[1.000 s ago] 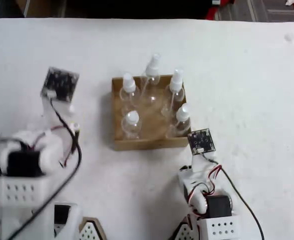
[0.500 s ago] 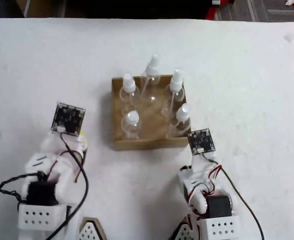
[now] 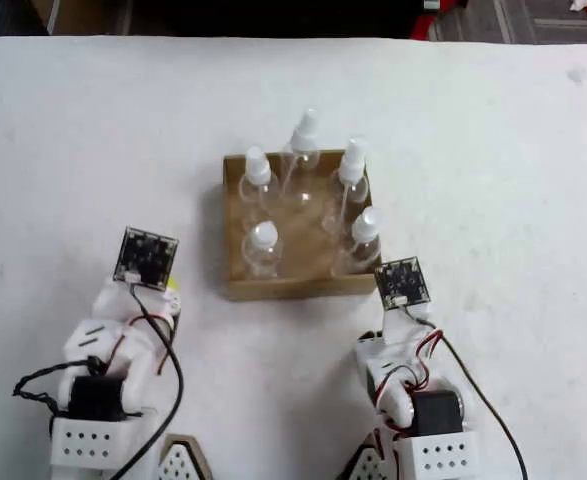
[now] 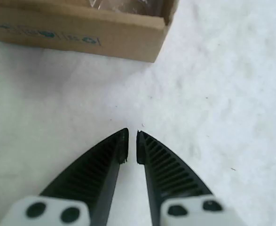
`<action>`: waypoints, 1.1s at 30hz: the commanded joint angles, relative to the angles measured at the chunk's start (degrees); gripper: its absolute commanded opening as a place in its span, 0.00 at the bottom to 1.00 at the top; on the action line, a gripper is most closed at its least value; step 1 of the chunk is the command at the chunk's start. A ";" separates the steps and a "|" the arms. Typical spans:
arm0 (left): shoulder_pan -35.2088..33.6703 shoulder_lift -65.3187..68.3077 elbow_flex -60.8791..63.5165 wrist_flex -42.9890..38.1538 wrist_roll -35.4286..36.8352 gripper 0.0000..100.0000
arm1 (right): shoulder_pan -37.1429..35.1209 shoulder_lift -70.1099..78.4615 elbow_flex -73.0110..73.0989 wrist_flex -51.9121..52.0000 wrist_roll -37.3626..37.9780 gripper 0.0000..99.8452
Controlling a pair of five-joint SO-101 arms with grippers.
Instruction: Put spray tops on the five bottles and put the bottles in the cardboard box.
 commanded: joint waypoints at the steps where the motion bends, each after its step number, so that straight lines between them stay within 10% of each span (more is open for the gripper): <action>1: -0.84 -5.14 -0.53 5.89 0.97 0.02 | 0.57 -0.31 0.53 0.22 0.53 0.02; 33: -5.41 -14.02 9.14 21.36 0.70 0.02 | 0.57 -0.31 0.53 0.22 0.53 0.02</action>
